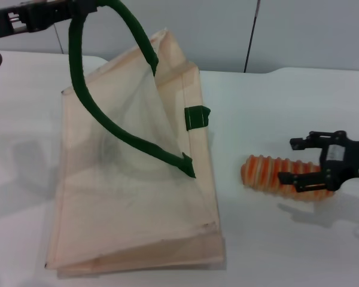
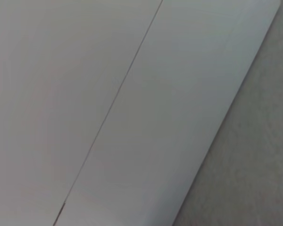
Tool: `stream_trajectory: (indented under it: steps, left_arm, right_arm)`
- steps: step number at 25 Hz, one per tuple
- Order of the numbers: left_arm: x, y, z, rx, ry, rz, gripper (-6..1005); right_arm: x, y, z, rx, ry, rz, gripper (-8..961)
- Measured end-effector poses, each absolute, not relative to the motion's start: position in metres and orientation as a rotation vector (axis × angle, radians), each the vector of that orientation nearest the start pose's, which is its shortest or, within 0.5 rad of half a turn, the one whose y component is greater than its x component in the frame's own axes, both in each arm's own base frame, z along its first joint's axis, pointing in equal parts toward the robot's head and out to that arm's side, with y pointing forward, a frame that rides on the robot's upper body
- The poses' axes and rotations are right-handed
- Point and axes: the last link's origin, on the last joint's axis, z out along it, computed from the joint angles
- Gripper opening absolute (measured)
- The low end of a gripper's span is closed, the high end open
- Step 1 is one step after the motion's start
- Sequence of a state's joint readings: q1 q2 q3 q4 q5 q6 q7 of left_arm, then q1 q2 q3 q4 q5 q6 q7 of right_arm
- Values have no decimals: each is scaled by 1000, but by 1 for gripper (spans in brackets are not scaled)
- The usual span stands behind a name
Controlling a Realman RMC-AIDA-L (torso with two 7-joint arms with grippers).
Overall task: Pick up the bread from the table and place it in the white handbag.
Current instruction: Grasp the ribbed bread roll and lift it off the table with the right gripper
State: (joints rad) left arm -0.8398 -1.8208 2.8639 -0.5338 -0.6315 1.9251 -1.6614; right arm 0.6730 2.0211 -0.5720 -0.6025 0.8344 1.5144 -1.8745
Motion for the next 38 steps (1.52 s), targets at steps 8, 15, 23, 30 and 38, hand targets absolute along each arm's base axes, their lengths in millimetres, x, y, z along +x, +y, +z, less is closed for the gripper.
stream_trajectory:
  steps: [8, 15, 23, 30, 38]
  left_arm:
    - [-232, 380, 138, -2499, -872, -1175, 143]
    - [-231, 380, 137, -2499, -870, -1180, 143]
    - [-231, 380, 137, -2502, -870, -1181, 143]
    - [-232, 380, 137, -2497, -873, -1184, 143]
    - [-232, 380, 138, -2491, -870, -1187, 142]
  right_arm:
    - [270, 370, -12, -2829, 417, 223, 881]
    - [277, 375, -19, -2792, 434, 144, 881]
    - [282, 376, -29, -2793, 448, 48, 880]
    - [282, 375, -34, -2810, 453, -5, 879]
    - [279, 375, -32, -2829, 433, 5, 839]
